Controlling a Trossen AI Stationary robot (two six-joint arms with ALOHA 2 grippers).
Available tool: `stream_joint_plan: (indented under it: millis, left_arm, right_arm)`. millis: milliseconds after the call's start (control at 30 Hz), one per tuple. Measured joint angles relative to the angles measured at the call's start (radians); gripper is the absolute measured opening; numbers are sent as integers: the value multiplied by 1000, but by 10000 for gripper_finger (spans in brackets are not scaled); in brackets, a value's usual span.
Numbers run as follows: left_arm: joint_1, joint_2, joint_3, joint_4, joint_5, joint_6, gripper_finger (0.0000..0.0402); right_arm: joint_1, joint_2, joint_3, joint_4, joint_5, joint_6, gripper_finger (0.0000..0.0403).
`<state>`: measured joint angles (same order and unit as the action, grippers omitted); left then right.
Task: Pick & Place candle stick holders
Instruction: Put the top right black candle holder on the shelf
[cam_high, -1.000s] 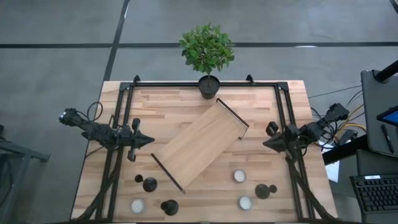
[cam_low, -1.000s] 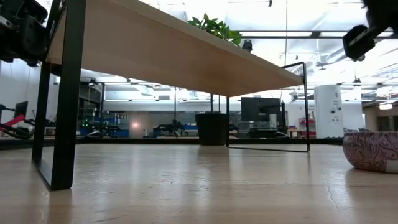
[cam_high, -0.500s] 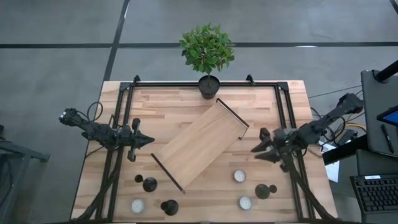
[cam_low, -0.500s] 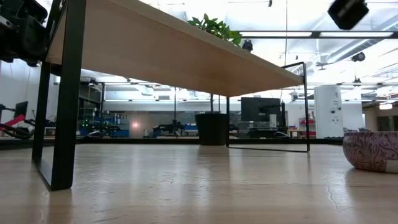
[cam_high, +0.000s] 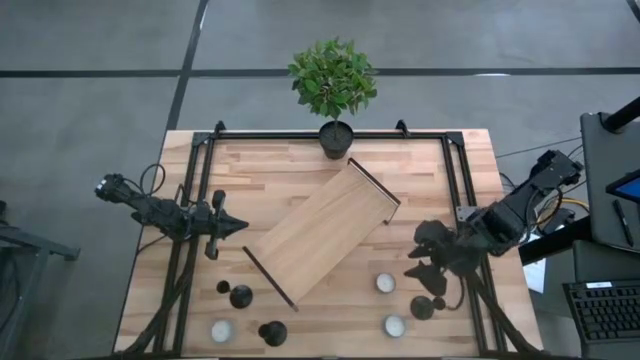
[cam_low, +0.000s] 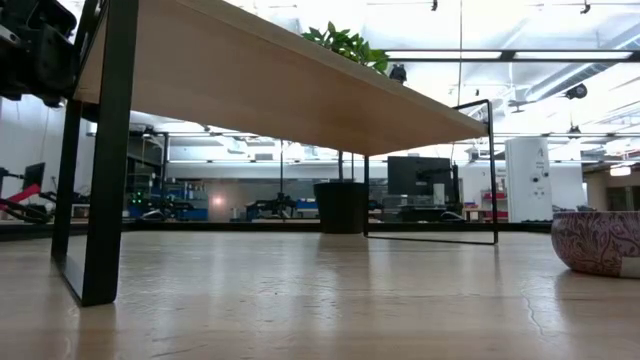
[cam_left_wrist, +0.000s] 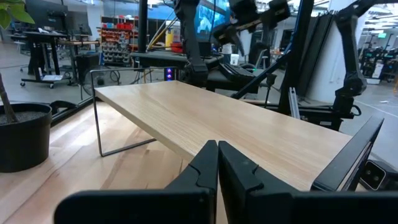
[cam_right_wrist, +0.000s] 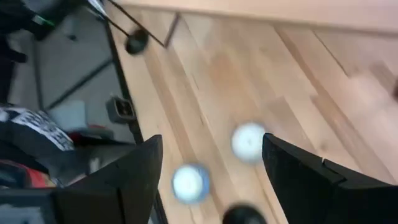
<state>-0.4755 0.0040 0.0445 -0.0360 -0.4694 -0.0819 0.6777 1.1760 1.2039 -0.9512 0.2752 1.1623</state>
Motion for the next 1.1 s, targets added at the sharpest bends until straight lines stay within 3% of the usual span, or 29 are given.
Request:
stream_joint_plan:
  millis: [200, 500, 733, 1100]
  left_arm:
    - [0, 0, 0, 0, 0, 0, 10]
    - [0, 0, 0, 2, 0, 0, 10]
    - [0, 0, 0, 5, 0, 0, 10]
    - [0, 0, 0, 5, 0, 0, 10]
  right_arm:
    - [129, 155, 195, -193, 5, 192, 262]
    - [331, 349, 343, -381, 16, 492, 251]
    - [452, 478, 379, -431, 22, 688, 248]
    - [519, 655, 378, -440, 92, 751, 228]
